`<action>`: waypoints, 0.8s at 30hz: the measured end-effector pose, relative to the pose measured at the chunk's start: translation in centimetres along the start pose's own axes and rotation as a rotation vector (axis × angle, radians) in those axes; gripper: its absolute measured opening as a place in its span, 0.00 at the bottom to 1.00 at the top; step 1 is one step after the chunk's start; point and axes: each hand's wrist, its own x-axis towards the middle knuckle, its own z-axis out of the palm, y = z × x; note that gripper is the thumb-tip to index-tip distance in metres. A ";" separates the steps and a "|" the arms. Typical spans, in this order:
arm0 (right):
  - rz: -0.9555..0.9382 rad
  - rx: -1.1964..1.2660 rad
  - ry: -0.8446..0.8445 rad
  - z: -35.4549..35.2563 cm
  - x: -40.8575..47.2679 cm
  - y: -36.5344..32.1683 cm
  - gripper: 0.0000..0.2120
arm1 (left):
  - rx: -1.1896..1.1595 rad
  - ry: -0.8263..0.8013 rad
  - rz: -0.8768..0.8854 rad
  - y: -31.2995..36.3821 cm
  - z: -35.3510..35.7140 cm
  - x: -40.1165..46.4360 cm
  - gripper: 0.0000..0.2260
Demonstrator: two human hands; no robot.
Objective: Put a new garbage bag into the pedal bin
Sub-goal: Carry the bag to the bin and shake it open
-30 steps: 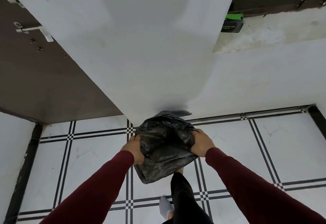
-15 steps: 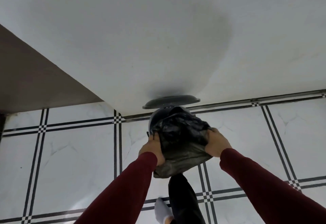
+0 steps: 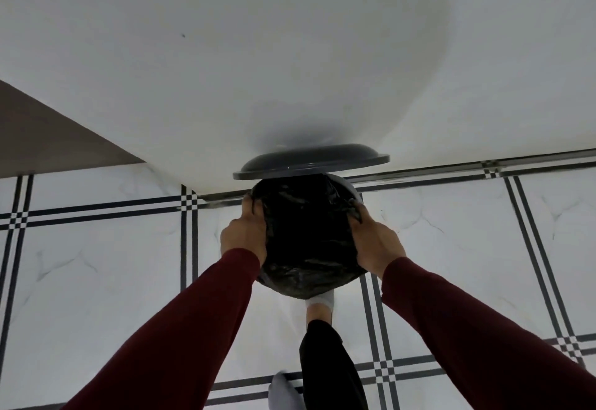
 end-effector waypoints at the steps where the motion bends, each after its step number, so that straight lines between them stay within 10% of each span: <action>1: 0.003 0.012 -0.012 0.3 0.5 0.0 0.39 | -0.002 0.010 -0.032 -0.3 0.2 0.2 0.41; 8: 0.210 0.159 0.179 0.7 3.5 2.8 0.23 | -0.162 0.016 0.014 -0.1 2.0 3.5 0.47; 17: 0.238 0.294 -0.130 -0.1 10.3 4.8 0.24 | -0.115 -0.088 0.022 -3.0 2.1 8.6 0.47; 20: 0.320 0.583 -0.349 0.0 10.6 6.1 0.05 | -0.170 -0.319 0.051 -4.0 3.0 9.3 0.51; 24: 0.618 1.419 -0.388 1.6 8.6 8.4 0.13 | -0.745 -0.503 -0.060 -5.3 3.6 8.3 0.51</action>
